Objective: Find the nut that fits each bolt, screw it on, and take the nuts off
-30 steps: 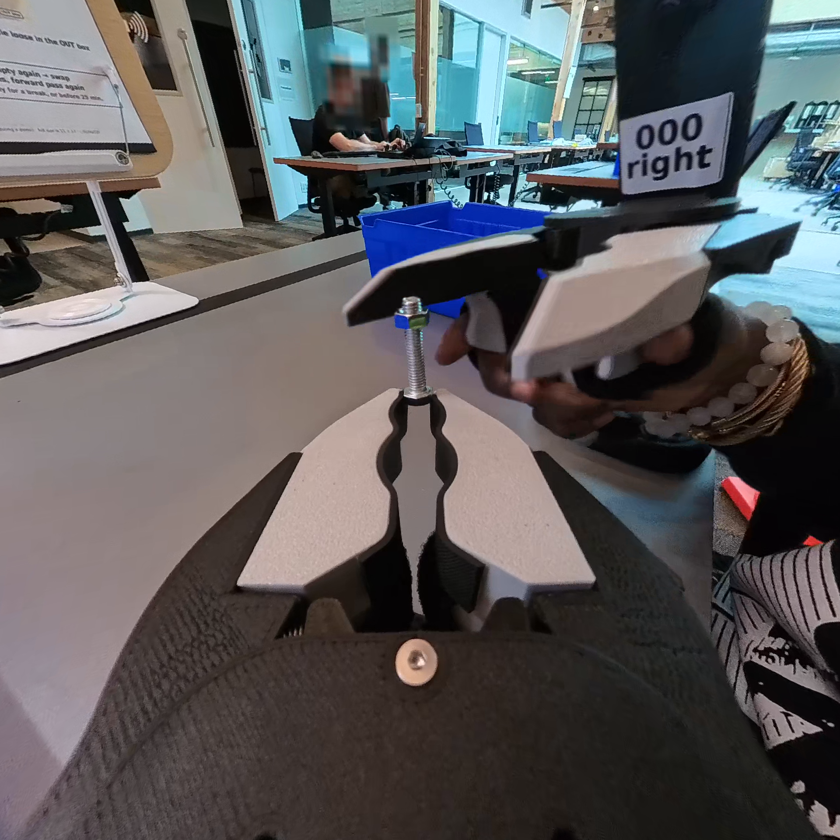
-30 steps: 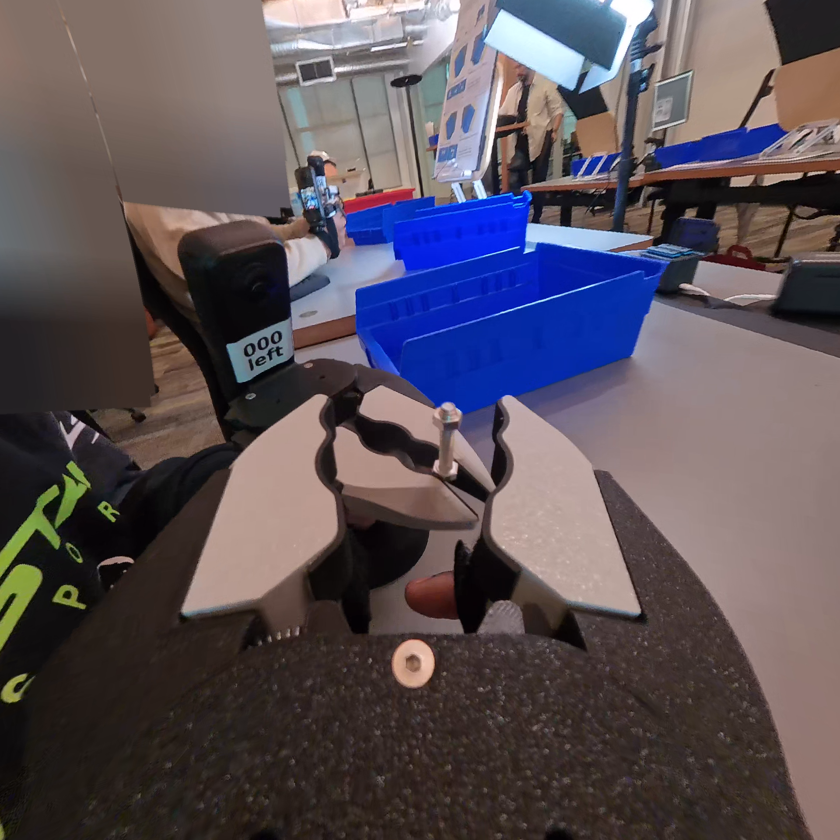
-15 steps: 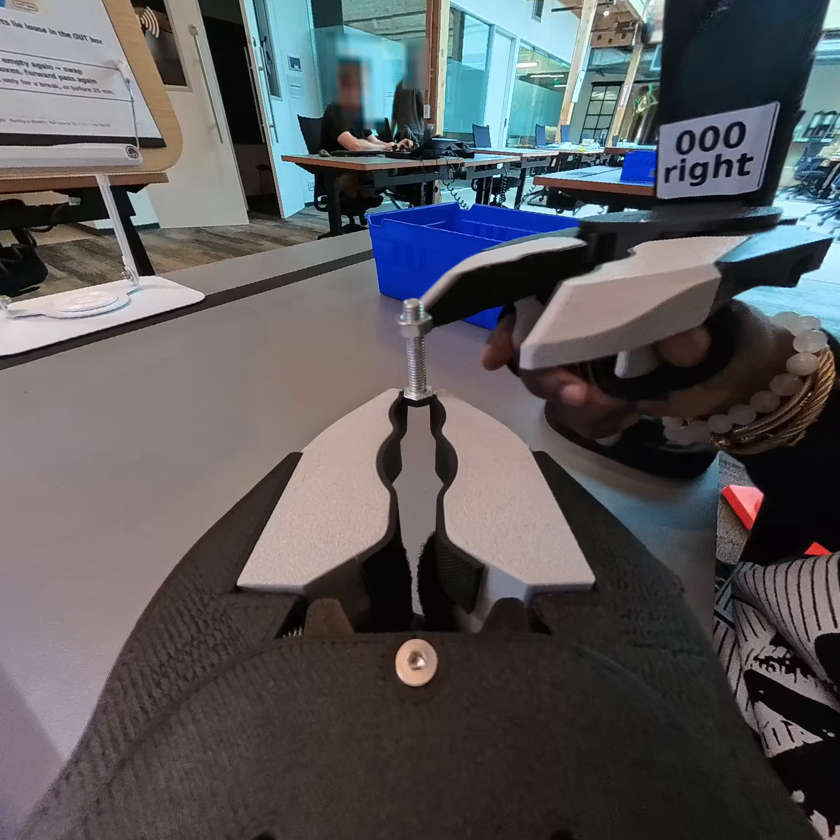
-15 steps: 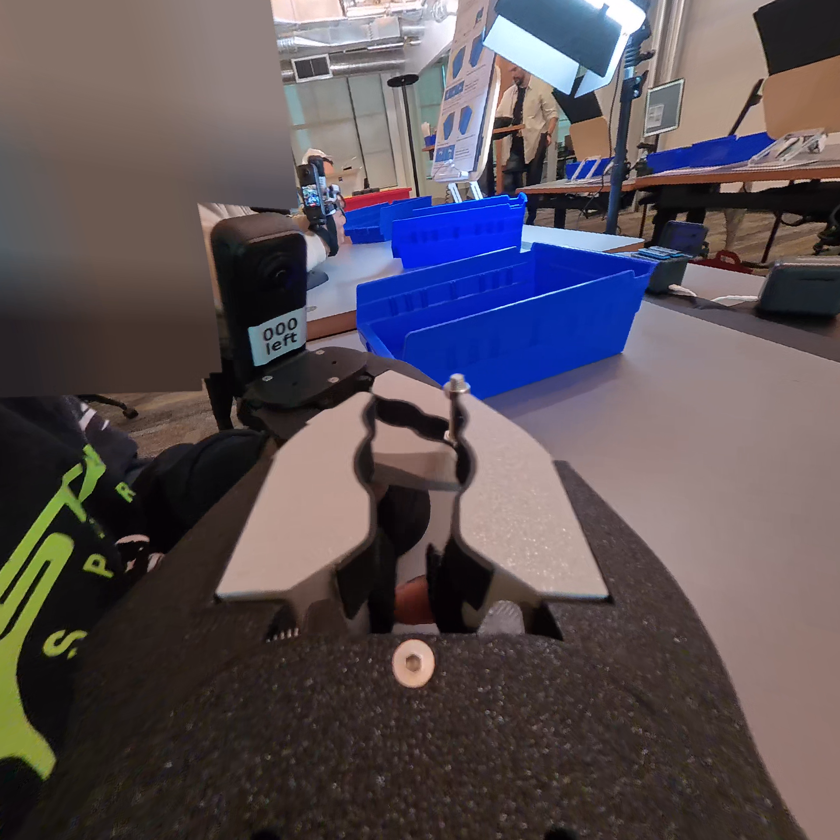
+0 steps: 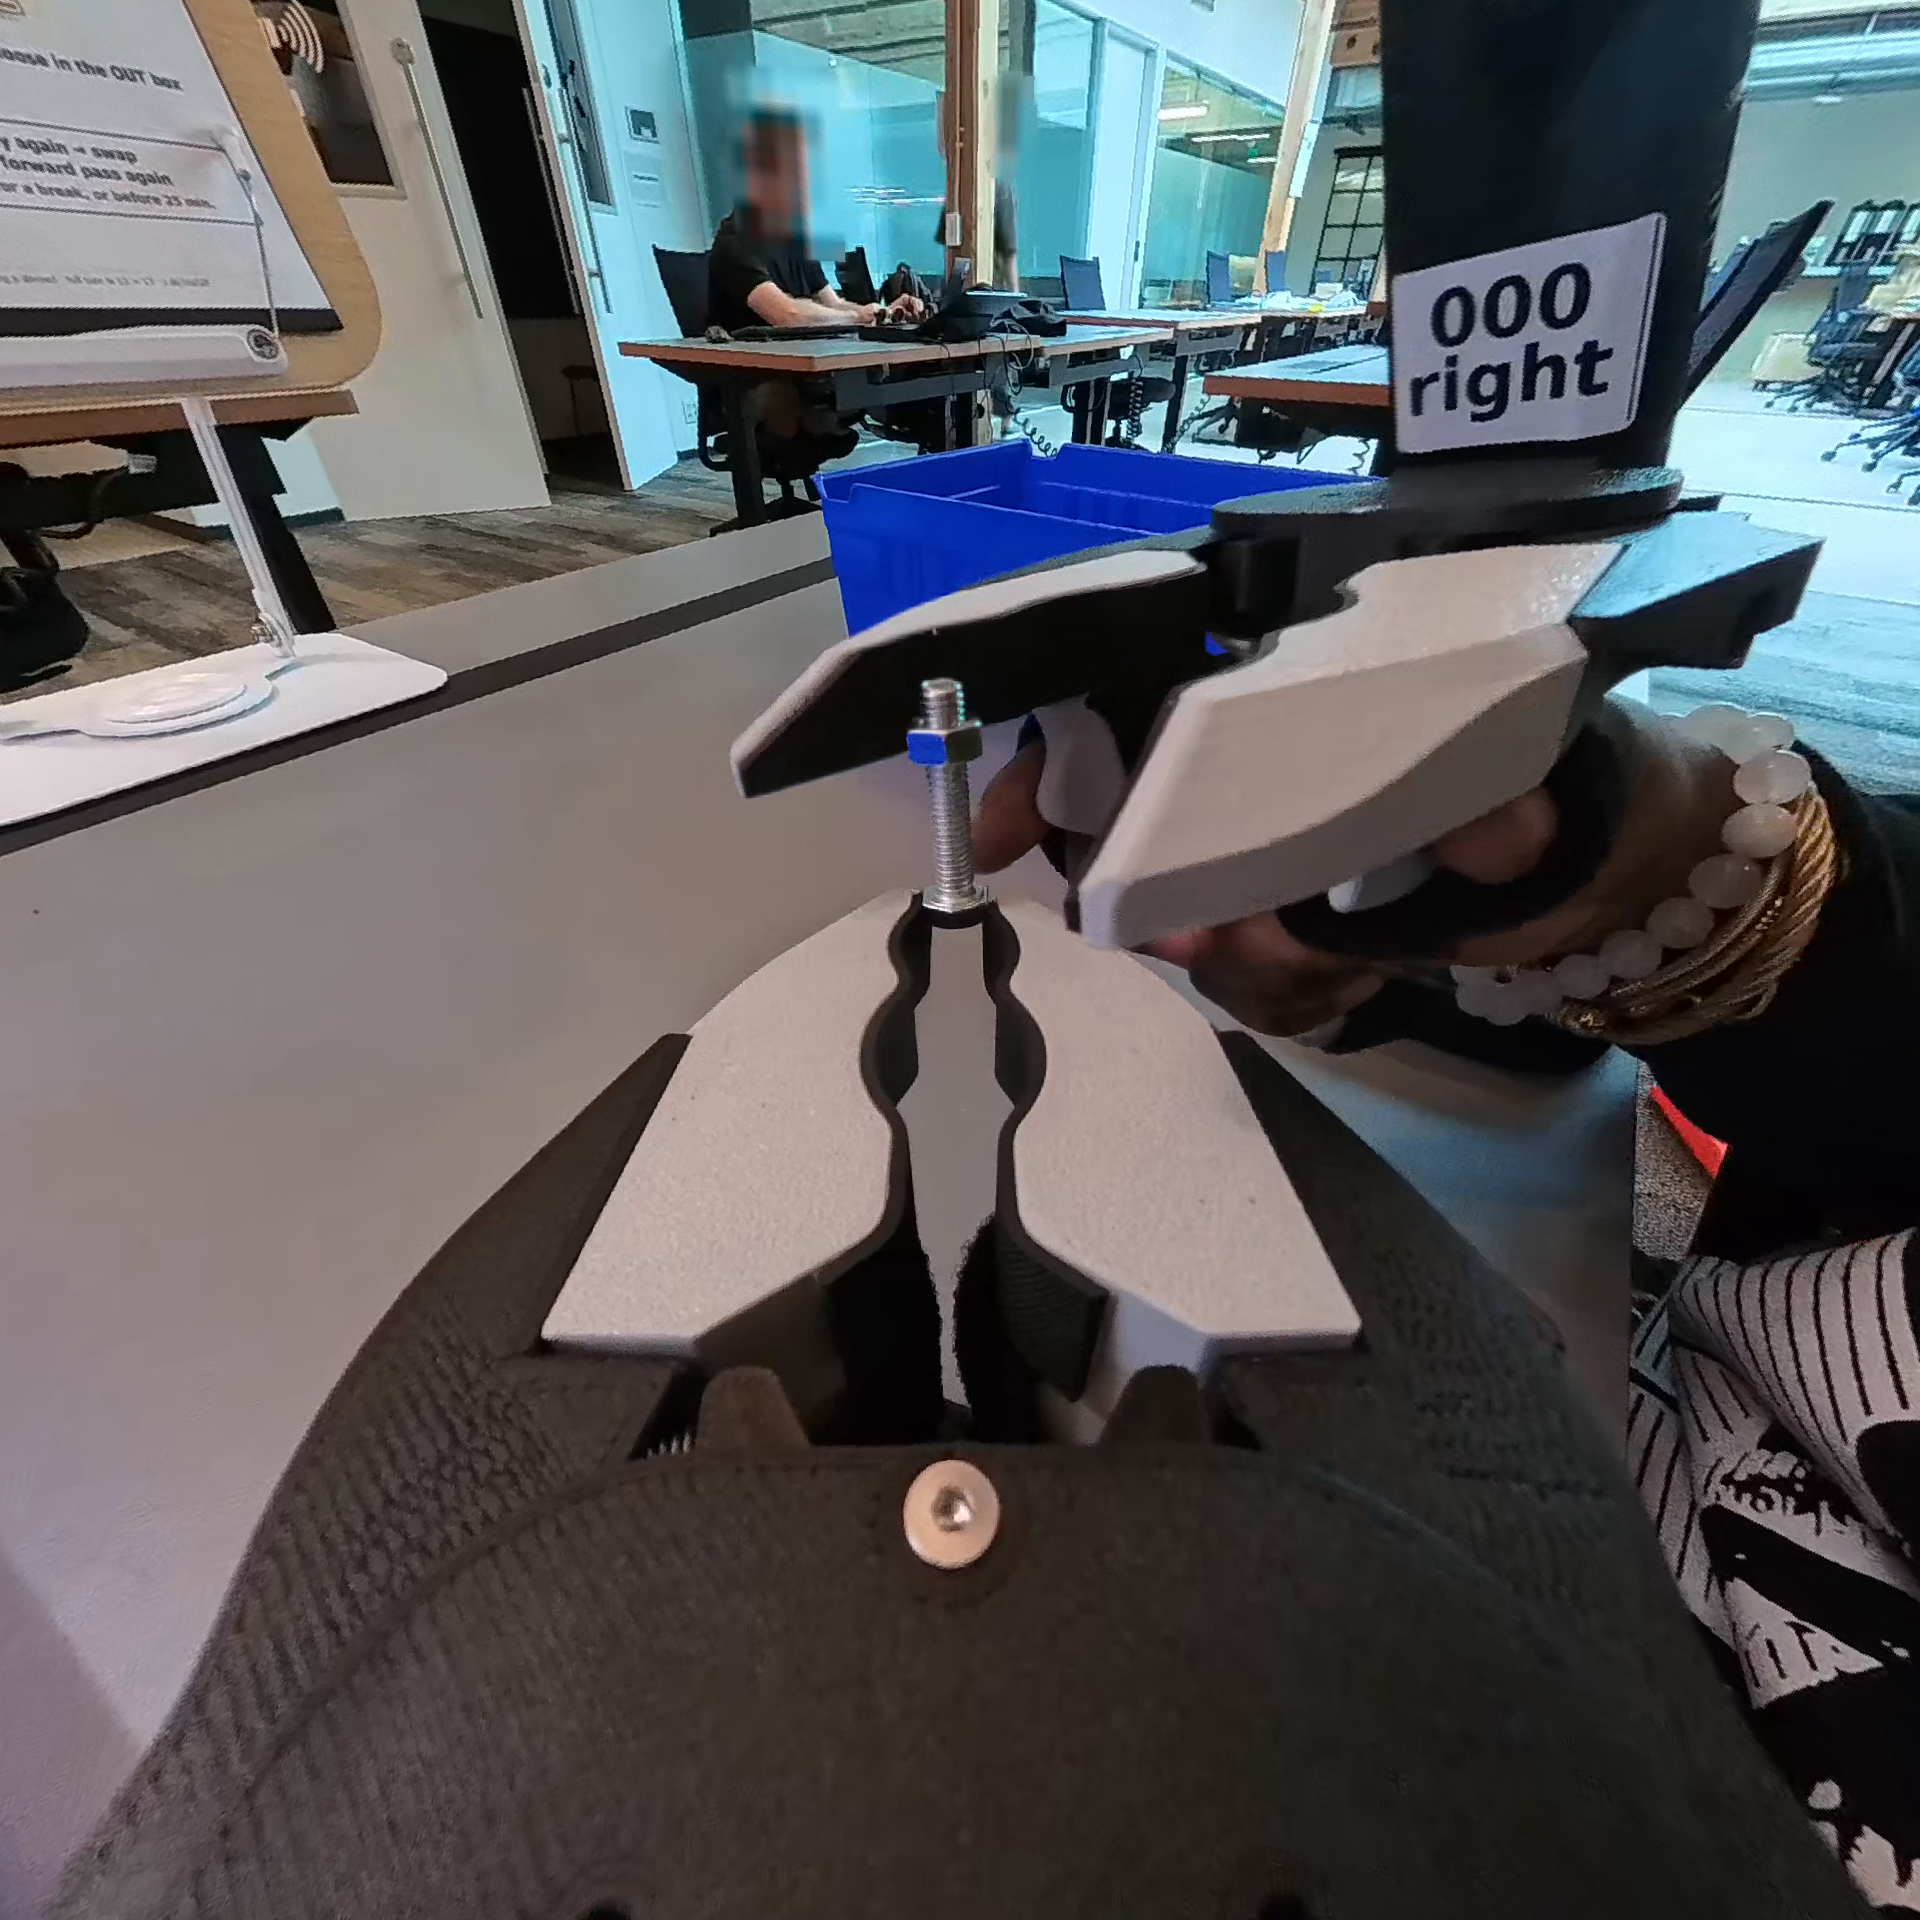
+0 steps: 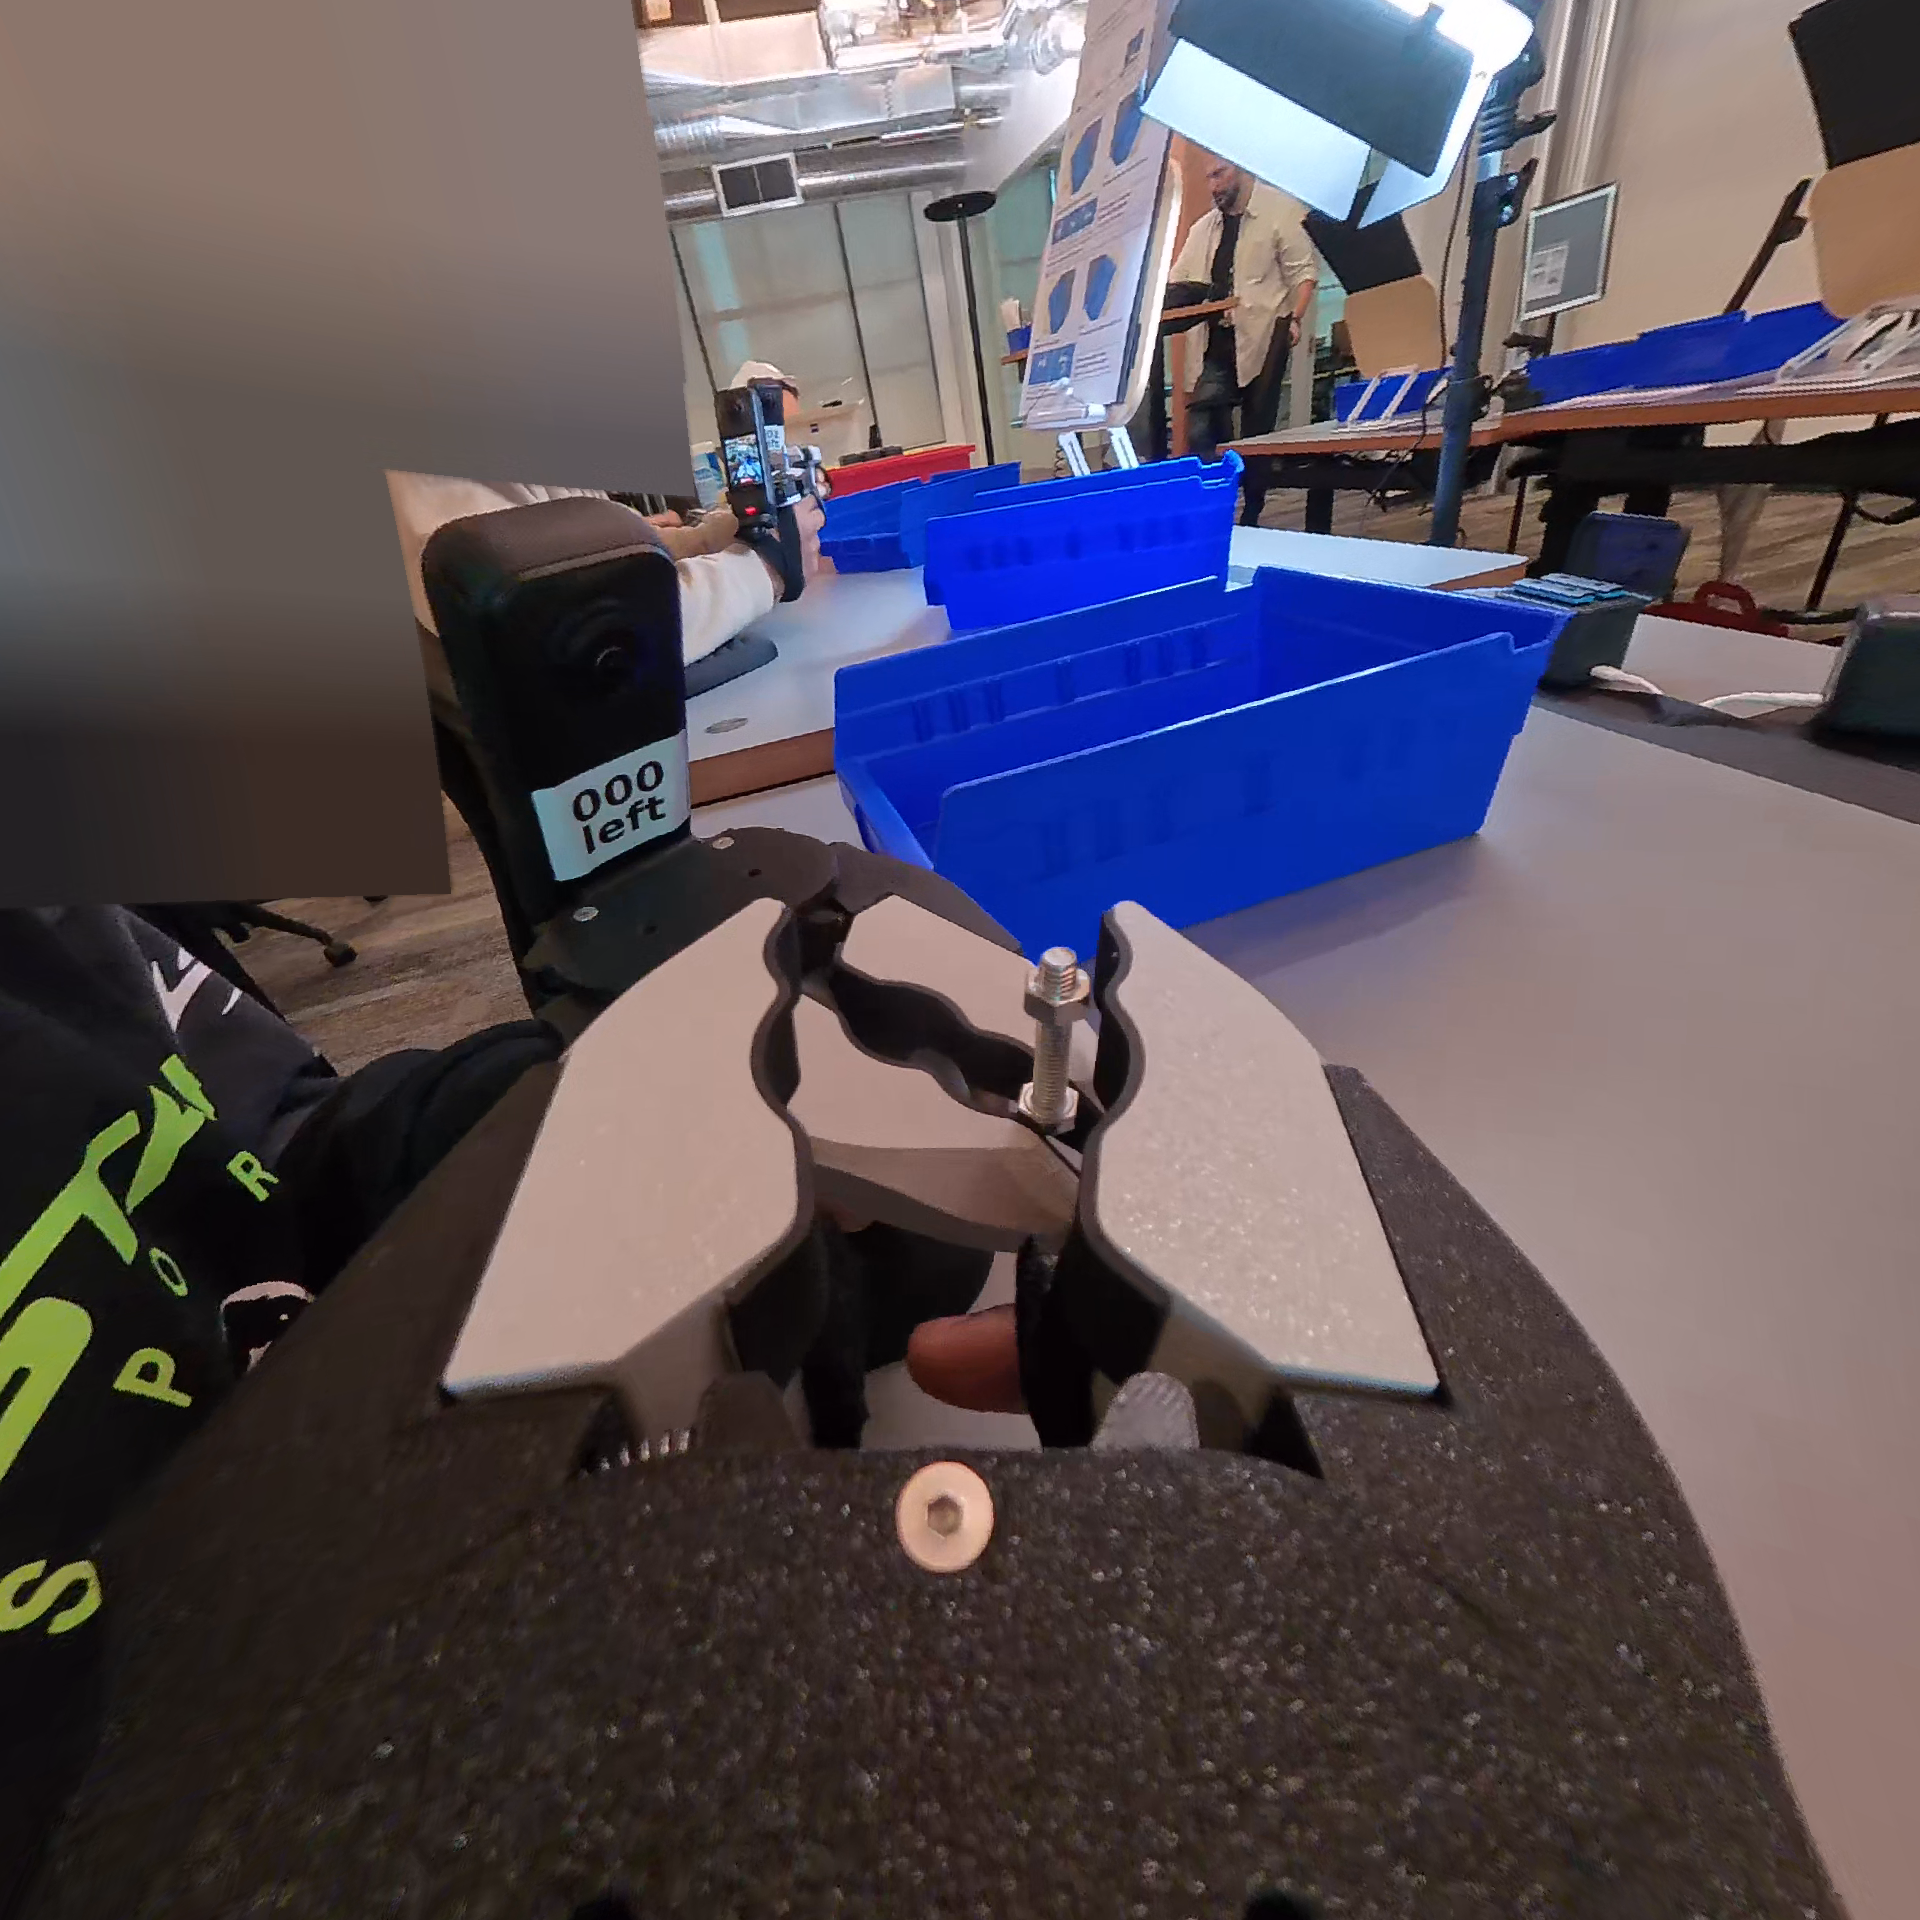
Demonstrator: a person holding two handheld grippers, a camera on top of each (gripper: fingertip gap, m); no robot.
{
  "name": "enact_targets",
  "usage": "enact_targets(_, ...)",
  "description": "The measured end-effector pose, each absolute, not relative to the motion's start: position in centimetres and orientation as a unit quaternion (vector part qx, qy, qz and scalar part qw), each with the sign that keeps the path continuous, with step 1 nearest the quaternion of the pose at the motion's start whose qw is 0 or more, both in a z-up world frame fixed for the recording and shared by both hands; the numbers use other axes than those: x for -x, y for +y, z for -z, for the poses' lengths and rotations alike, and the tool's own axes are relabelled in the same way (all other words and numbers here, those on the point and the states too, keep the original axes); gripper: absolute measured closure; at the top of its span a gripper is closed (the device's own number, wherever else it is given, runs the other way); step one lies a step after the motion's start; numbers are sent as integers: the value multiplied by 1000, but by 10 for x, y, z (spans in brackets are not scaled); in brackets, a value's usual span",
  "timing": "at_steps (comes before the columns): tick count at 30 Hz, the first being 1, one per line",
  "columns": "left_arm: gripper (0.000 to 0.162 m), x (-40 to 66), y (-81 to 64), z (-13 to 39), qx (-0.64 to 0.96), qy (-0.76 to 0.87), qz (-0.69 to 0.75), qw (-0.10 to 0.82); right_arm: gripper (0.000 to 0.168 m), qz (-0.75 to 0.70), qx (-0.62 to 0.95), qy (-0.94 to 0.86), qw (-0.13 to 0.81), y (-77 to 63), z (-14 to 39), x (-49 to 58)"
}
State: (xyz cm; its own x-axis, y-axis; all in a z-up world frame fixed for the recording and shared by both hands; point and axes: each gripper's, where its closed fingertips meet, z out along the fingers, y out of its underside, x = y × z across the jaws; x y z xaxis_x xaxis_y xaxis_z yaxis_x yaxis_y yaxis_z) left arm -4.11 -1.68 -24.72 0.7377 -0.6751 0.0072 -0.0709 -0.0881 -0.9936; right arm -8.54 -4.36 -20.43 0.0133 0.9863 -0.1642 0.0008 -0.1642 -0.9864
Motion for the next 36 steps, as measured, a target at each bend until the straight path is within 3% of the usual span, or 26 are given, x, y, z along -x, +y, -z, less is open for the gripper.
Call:
enact_targets(4, 152, 43, -16, 247, 697, 260, 244, 622, 123, -531, 546, -452, 464, -42, 204, 78)
enact_targets(9, 152, 45, -15, 246, 698, 254, 246, 623, 150, -535, 551, -436, 469, -37, 201, 58)
enact_targets(11, 152, 44, -15, 246, 698, 255, 246, 622, 147, -540, 551, -423, 475, -33, 199, 54)
enact_targets(15, 152, 43, -15, 246, 697, 258, 246, 622, 123, -529, 555, -427, 479, -28, 203, 65)
enact_targets(21, 152, 41, -16, 248, 699, 269, 243, 617, 119, -534, 543, -452, 465, -37, 206, 85)
enact_targets(31, 152, 42, -15, 249, 702, 262, 241, 617, 125, -529, 548, -456, 460, -41, 209, 74)
enact_targets(33, 152, 44, -14, 248, 702, 256, 245, 617, 134, -524, 555, -457, 456, -42, 211, 64)
enact_targets(34, 152, 45, -14, 248, 702, 252, 246, 618, 148, -524, 554, -465, 449, -45, 212, 58)
enact_targets(36, 152, 45, -14, 248, 703, 252, 248, 618, 155, -528, 551, -478, 435, -52, 211, 47)
